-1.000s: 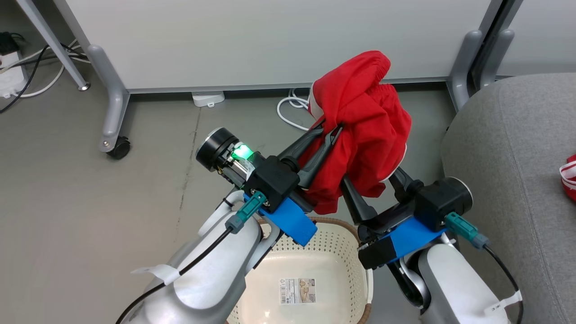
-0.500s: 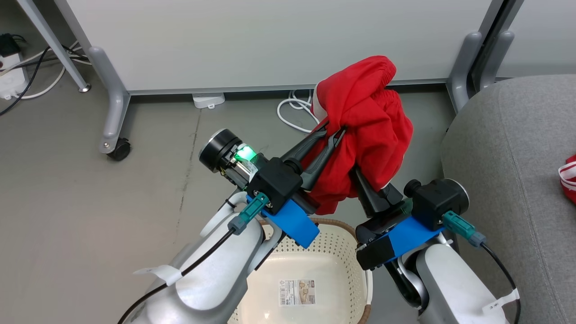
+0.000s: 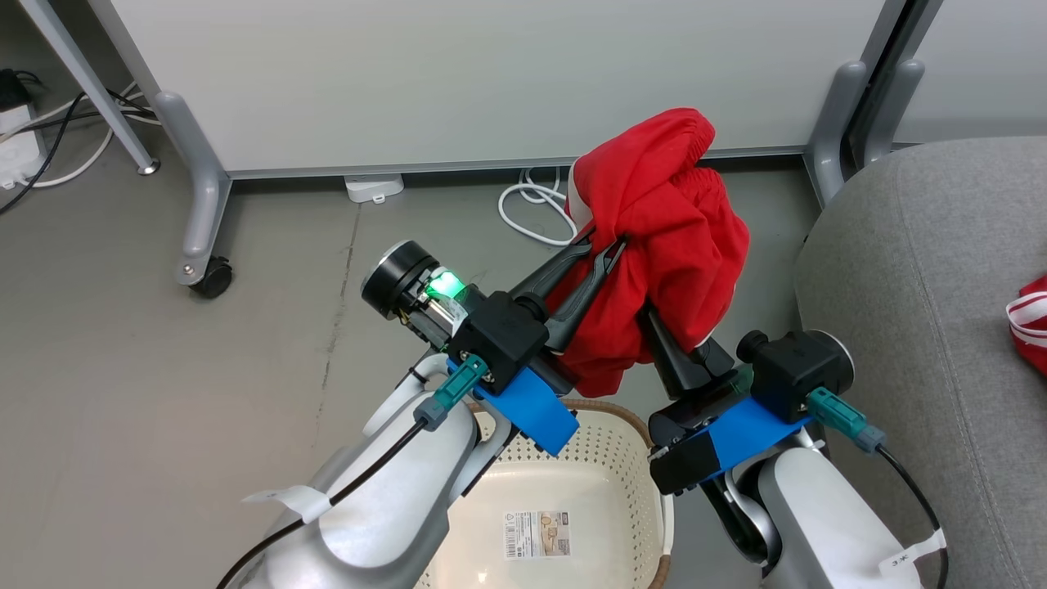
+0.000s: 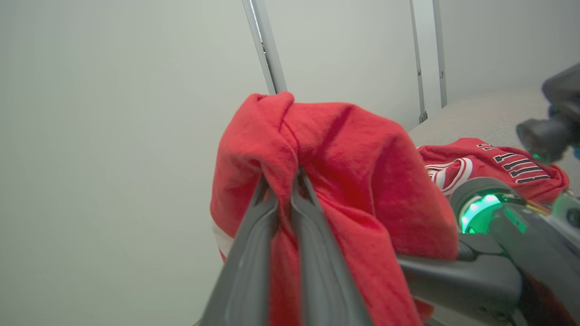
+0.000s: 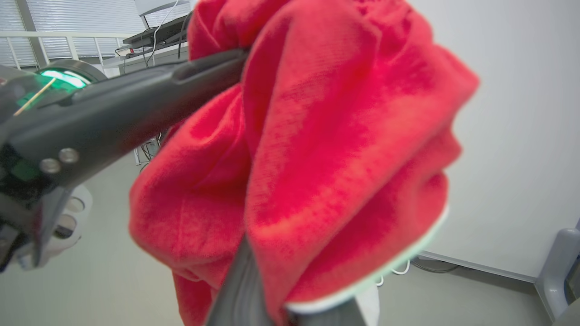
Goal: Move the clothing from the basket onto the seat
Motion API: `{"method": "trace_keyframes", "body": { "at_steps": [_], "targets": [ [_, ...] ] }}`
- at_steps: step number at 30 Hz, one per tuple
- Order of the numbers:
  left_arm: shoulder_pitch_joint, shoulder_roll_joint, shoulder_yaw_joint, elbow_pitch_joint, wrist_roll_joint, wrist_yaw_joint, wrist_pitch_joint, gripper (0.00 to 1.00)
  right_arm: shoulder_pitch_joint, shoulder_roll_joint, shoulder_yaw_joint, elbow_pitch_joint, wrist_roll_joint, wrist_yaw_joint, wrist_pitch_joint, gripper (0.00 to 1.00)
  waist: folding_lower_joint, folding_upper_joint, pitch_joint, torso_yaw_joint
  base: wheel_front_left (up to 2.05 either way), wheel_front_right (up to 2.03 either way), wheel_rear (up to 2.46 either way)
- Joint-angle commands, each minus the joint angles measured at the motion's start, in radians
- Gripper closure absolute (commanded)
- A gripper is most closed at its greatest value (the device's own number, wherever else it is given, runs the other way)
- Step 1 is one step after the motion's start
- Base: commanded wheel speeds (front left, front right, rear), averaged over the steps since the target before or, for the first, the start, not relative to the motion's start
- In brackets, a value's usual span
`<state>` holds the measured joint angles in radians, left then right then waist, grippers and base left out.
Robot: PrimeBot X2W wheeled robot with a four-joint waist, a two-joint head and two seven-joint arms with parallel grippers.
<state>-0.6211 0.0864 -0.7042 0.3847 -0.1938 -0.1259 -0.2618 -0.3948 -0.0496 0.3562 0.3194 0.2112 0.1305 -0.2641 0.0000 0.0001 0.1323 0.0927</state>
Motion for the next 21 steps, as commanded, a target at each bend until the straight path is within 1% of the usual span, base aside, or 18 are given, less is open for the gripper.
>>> {"method": "trace_keyframes", "body": {
  "at_steps": [1, 2, 3, 4, 5, 21],
  "targets": [
    [0.006, 0.002, 0.000, 0.002, 0.002, -0.005, -0.005, 1.00, 0.010, -0.002, -0.003, -0.003, -0.003, 0.000, 0.000, 1.00, 0.0000, -0.0001, 0.001, 0.000, 0.00, 0.00, 0.00],
    [0.005, 0.001, 0.005, -0.002, 0.003, -0.004, -0.005, 1.00, 0.010, -0.002, -0.004, -0.004, -0.004, 0.000, 0.000, 1.00, 0.0000, -0.0001, 0.002, 0.000, 0.00, 0.00, 0.00],
    [0.006, 0.000, 0.009, -0.005, 0.003, -0.004, -0.005, 0.79, 0.011, -0.002, -0.004, -0.005, -0.004, 0.000, 0.000, 1.00, 0.0000, -0.0001, 0.002, 0.000, 0.00, 0.00, 0.00],
    [0.008, -0.001, 0.011, -0.006, 0.004, -0.004, -0.005, 0.13, 0.011, -0.002, -0.004, -0.005, -0.005, 0.000, 0.000, 1.00, 0.0000, -0.0001, 0.002, 0.001, 0.00, 0.00, 0.00],
    [0.009, -0.002, 0.012, -0.006, 0.008, -0.004, -0.005, 0.00, 0.011, -0.002, -0.005, -0.005, -0.005, 0.000, 0.000, 1.00, 0.0000, -0.0001, 0.002, 0.001, 0.00, 0.00, 0.00],
    [0.010, -0.006, 0.027, -0.010, 0.028, -0.003, -0.005, 0.00, 0.001, -0.002, -0.012, -0.011, -0.007, 0.000, 0.000, 1.00, 0.0000, -0.0001, 0.016, -0.005, 0.00, 0.00, 0.00]
  ]
}}
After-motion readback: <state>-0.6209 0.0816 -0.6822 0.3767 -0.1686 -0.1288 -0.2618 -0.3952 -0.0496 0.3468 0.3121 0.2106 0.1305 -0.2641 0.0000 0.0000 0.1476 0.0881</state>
